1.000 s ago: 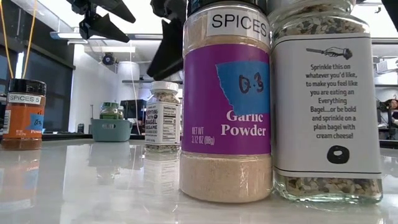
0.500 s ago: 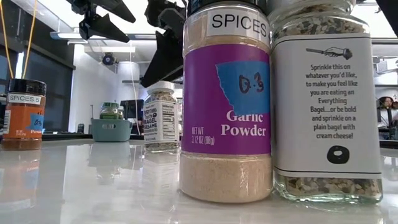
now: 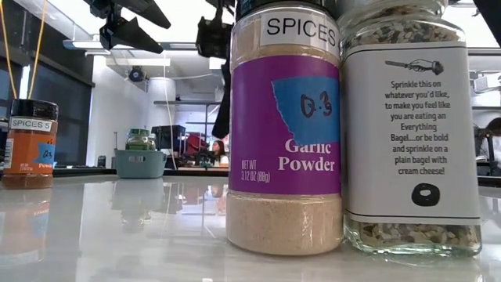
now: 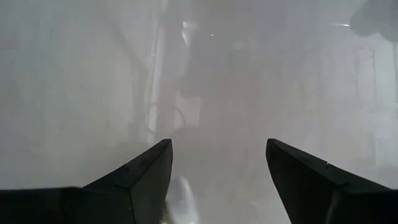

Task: Sort spices by type
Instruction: Put the middle left white seasoning bottle into the yellow bin

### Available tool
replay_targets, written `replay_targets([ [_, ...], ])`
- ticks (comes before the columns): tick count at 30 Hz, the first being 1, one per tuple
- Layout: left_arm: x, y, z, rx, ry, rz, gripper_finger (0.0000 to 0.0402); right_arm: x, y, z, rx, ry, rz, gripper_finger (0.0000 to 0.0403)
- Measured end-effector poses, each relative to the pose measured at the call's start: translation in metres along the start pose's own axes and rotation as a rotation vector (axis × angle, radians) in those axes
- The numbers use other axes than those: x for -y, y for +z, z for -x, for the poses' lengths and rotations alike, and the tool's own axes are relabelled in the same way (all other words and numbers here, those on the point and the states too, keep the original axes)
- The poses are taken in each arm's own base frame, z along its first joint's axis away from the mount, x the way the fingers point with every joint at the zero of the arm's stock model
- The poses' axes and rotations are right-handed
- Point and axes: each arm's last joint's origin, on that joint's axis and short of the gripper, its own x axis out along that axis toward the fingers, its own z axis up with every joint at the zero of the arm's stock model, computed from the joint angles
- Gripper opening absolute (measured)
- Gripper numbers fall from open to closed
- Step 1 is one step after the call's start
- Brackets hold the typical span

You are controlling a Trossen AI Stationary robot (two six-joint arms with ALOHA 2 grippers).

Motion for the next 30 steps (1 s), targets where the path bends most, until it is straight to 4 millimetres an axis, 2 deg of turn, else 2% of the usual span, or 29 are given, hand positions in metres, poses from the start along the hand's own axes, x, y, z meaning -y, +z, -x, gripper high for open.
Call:
replay_targets([
  [5, 0.000, 0.000, 0.000, 0.000, 0.000, -0.005, 0.0278, 0.001, 0.004, 0.027, 0.024, 0.028, -0.224, 0.0256],
  [8, 0.000, 0.000, 0.000, 0.000, 0.000, -0.007, 0.0278, -0.004, 0.002, 0.042, -0.004, 0.034, -0.557, 0.0256],
  [10, 0.000, 0.000, 0.000, 0.000, 0.000, -0.007, 0.0278, -0.012, -0.004, 0.042, -0.070, 0.030, -0.780, 0.0256],
  [12, 0.000, 0.000, 0.000, 0.000, 0.000, -0.007, 0.0278, -0.021, -0.008, 0.038, -0.121, 0.022, -0.895, 0.0256],
  [16, 0.000, 0.000, 0.000, 0.000, 0.000, -0.008, 0.0278, -0.036, -0.014, 0.025, -0.161, -0.014, -0.996, 0.0256],
  [20, 0.000, 0.000, 0.000, 0.000, -0.001, -0.032, 0.0278, -0.042, -0.020, 0.007, -0.205, -0.047, -1.051, 0.0256],
  [30, 0.000, 0.000, 0.000, 0.000, 0.000, -0.034, 0.0278, -0.040, -0.035, -0.034, -0.302, -0.102, -1.073, 0.0256],
])
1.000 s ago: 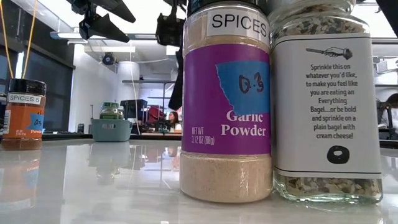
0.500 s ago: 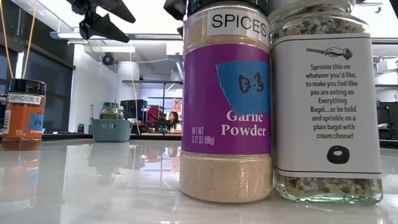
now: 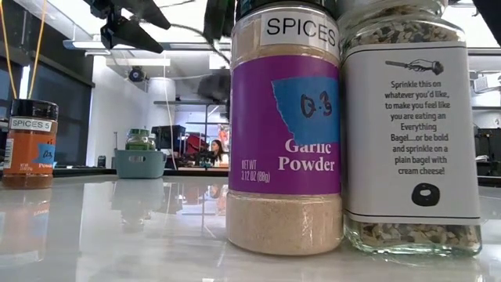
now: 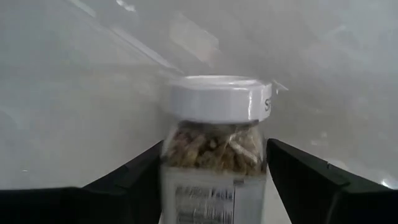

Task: Sort spices by type
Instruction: Put the middle left white seasoning bottle into the yellow bin

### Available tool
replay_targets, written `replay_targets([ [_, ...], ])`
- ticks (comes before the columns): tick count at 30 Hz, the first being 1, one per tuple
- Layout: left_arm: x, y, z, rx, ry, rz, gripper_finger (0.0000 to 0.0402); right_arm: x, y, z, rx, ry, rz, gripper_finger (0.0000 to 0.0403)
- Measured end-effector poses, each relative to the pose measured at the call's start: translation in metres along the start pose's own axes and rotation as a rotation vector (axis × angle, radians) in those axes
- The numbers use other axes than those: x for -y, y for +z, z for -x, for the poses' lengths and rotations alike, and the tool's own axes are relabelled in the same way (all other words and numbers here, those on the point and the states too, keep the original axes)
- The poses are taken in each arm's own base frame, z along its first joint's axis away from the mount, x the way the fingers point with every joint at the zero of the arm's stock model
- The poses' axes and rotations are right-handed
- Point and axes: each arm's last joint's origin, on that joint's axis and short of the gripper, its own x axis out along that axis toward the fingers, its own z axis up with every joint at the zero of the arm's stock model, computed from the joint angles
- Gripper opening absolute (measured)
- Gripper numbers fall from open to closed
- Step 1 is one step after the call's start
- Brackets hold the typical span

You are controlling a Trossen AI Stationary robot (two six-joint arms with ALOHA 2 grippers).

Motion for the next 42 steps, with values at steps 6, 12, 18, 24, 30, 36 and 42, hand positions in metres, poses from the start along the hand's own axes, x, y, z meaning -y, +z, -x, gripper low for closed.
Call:
replay_targets([
  [6, 0.000, 0.000, 0.000, 0.000, 0.000, 0.000, 0.0278, 0.002, -0.001, -0.003, 0.021, -0.042, 0.059, 0.0223],
  [12, 0.000, 0.000, 0.000, 0.000, 0.001, 0.000, 0.0278, 0.014, -0.011, 0.023, 0.140, -0.229, 0.173, 0.0193],
  [18, 0.000, 0.000, 0.000, 0.000, 0.001, 0.014, 0.0278, 0.032, -0.044, 0.062, 0.324, -0.390, 0.245, 0.0193],
  [24, 0.000, 0.000, 0.000, 0.003, -0.001, 0.040, 0.0278, 0.092, -0.099, 0.073, 0.461, -0.176, 0.010, 0.0193],
  [30, 0.001, 0.002, 0.000, 0.016, -0.009, 0.048, 0.0278, 0.133, -0.125, 0.077, 0.750, 0.146, -0.016, 0.0193],
  [36, 0.001, 0.002, 0.000, 0.024, -0.012, 0.069, 0.0278, 0.132, -0.118, 0.045, 1.016, 0.200, 0.196, 0.0193],
  [42, 0.001, 0.002, 0.000, 0.024, -0.011, 0.094, 0.0278, 0.143, -0.117, 0.004, 1.122, 0.160, 0.125, 0.0193],
])
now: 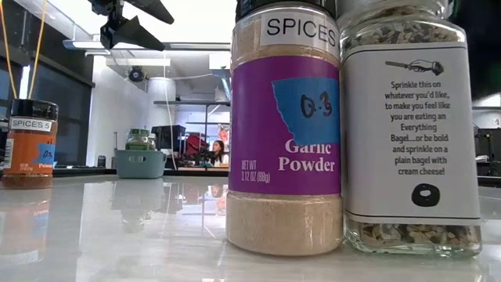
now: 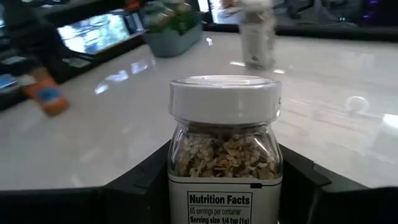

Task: Sort spices by type
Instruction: Put the middle left white seasoning bottle into the yellow bin

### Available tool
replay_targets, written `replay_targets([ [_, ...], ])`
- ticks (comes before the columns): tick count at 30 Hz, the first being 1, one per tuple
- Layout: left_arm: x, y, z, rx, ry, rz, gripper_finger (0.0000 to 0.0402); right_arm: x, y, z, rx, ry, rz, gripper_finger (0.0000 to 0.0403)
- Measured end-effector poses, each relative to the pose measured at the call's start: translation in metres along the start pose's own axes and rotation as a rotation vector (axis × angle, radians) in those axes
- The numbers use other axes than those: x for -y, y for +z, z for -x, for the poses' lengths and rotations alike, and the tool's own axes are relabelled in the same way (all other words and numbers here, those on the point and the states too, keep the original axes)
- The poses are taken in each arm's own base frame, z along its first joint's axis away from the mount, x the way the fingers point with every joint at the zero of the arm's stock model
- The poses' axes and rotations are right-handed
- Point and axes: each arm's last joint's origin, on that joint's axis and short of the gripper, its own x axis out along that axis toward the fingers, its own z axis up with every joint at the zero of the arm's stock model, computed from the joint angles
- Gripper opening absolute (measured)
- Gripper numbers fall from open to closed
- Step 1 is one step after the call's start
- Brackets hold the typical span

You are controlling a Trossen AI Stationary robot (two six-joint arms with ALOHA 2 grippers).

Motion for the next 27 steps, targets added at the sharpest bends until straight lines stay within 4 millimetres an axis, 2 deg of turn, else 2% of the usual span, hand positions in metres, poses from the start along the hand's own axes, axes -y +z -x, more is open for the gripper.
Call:
replay_targets([
  [2, 0.000, 0.000, 0.000, 0.002, 0.003, 0.001, 0.0278, 0.003, -0.010, -0.003, 0.021, -0.030, -0.001, 0.0193],
  [7, 0.000, 0.000, 0.000, 0.004, 0.006, 0.007, 0.0278, -0.004, -0.018, -0.008, 0.035, -0.028, -0.021, 0.0193],
  [16, 0.000, 0.000, 0.000, 0.001, 0.009, 0.005, 0.0278, -0.013, -0.016, -0.009, 0.016, 0.008, 0.020, 0.0195],
  [17, -0.001, 0.000, 0.000, -0.001, 0.010, 0.004, 0.0278, -0.013, -0.016, -0.009, 0.014, 0.010, 0.017, 0.0208],
  [22, -0.001, -0.001, 0.000, -0.003, 0.011, -0.005, 0.0278, -0.014, -0.016, -0.009, -0.010, 0.033, -0.040, 0.0324],
  [24, -0.001, -0.001, 0.000, -0.002, 0.011, -0.006, 0.0278, -0.015, -0.016, -0.009, -0.030, 0.053, -0.049, 0.0353],
  [27, -0.001, -0.001, 0.000, -0.003, 0.011, -0.013, 0.0278, -0.017, -0.017, -0.008, -0.077, 0.096, -0.061, 0.0371],
])
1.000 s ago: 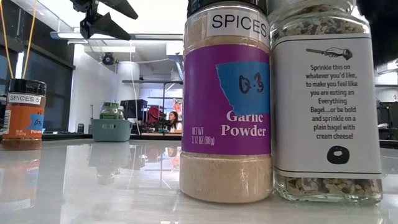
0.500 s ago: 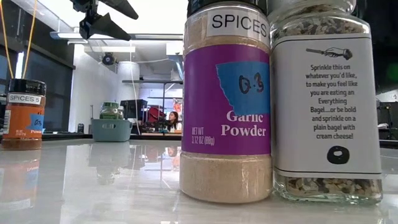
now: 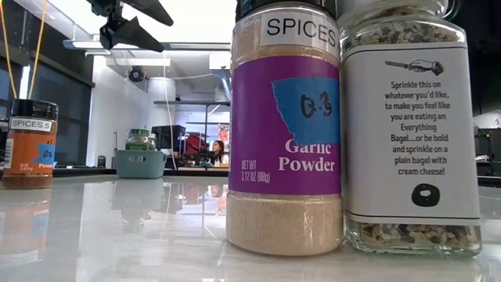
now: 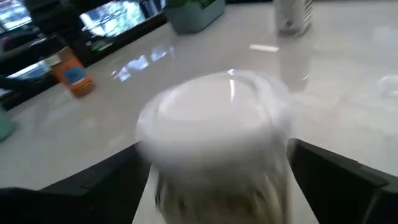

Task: Sort spices by type
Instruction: Put the middle left white seasoning bottle into the yellow bin

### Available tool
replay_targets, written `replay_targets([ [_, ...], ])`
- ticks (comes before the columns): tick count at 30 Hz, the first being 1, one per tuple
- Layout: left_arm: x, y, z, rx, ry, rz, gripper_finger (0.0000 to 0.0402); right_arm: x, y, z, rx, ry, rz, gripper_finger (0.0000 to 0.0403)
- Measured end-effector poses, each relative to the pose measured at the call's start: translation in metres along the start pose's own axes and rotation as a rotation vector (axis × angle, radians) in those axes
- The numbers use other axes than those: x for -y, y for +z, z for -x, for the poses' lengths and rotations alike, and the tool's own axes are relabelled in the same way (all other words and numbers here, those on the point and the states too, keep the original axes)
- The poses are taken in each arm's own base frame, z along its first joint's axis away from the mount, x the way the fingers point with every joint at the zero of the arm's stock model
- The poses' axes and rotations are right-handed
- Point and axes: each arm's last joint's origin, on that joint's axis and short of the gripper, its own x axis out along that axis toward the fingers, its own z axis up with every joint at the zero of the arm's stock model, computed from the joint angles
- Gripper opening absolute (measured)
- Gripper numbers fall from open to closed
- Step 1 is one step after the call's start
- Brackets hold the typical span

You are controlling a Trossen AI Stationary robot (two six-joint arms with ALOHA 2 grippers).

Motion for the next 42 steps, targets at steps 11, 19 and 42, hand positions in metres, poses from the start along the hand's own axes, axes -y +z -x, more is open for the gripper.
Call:
replay_targets([
  [11, -0.002, -0.002, 0.000, -0.020, 0.014, -0.025, 0.0278, -0.003, 0.026, 0.018, -0.230, 0.143, -0.014, 0.0370],
  [19, -0.002, -0.003, 0.000, -0.027, 0.019, -0.041, 0.0278, 0.016, 0.068, 0.045, -0.455, 0.143, -0.117, 0.0370],
  [42, -0.002, -0.003, 0.000, -0.031, 0.019, -0.136, 0.0278, -0.033, 0.205, 0.009, -1.030, -0.107, 0.049, 0.0357],
])
